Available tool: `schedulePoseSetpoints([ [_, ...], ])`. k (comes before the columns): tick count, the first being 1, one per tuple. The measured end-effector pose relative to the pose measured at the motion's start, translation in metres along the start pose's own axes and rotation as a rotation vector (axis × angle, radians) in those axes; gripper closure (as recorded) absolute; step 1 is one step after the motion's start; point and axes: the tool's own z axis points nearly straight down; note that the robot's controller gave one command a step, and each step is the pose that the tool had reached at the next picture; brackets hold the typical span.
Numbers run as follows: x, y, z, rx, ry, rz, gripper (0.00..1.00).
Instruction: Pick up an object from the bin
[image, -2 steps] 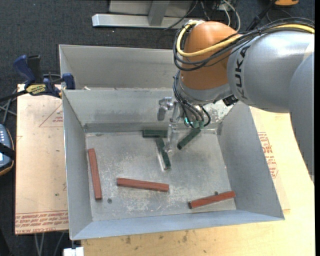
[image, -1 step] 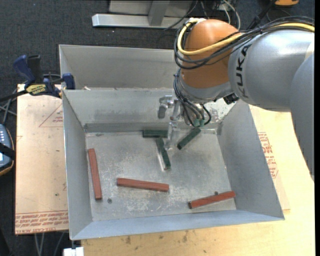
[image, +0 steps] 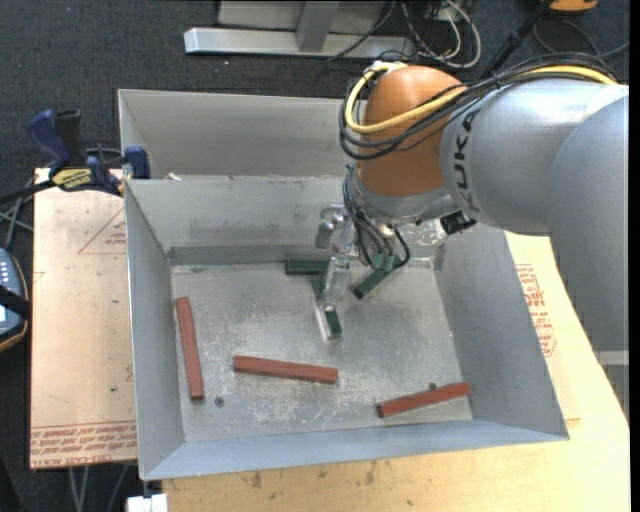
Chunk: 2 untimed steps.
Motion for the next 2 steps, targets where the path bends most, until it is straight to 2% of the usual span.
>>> schedulePoseSetpoints([
  [1, 0.0607, 0.0254, 0.0158, 0.001, 0.004, -0.147, 0.00],
  [2, 0.0515, 0.0209, 0.0219, 0.000, 0.002, -0.217, 0.00],
])
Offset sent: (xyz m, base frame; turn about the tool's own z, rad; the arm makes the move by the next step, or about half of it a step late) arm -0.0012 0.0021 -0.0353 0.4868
